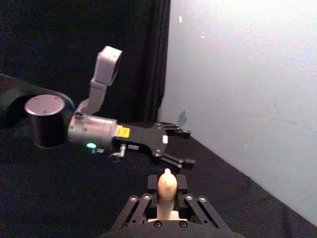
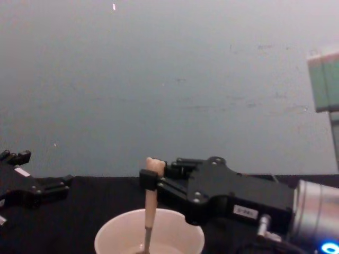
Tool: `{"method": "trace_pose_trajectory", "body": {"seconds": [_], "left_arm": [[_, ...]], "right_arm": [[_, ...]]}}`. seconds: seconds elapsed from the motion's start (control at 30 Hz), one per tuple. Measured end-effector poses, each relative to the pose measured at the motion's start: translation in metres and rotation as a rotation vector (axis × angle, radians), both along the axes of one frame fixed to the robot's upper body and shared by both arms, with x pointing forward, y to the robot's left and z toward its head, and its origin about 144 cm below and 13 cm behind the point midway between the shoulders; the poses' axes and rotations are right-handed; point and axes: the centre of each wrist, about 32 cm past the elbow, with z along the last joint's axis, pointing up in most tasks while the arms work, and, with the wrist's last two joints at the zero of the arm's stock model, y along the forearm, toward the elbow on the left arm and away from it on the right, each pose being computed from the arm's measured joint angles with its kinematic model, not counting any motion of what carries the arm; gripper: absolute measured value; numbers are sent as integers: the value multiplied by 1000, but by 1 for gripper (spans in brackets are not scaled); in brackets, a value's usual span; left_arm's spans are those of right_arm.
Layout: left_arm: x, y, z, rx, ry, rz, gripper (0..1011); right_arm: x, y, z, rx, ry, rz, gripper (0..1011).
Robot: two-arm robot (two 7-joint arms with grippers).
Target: Pick up the stirring spoon with one hand, stir inside the cup, then place it back in its original position.
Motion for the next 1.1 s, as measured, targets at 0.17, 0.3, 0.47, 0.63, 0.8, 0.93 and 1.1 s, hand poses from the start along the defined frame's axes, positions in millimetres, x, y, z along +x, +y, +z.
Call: {"method": "trace_pose_trajectory", "body": {"seconds": [0.17,0.3,0.47,0.63,0.8,0.93,1.1], "left_arm": [[0,0,0,0,0,0,1001],[0,0,0,0,0,0,1001],[0,0,0,0,0,0,1001],[0,0,0,0,0,0,1001],[0,0,0,0,0,0,1001],[0,0,0,0,0,0,1001],[0,0,0,0,0,0,1001]], "right_arm": [[9,7,0,2,-7,-27,214],[14,8,0,1,-13,-53,214],[19,3,0,-2,-16,-91,214],[19,-3,1,-2,-16,-112,214],[17,-7,2,3,-14,-120,214],[14,-10,3,5,-12,-125,214],[7,-17,2,6,-6,-130,214]]}}
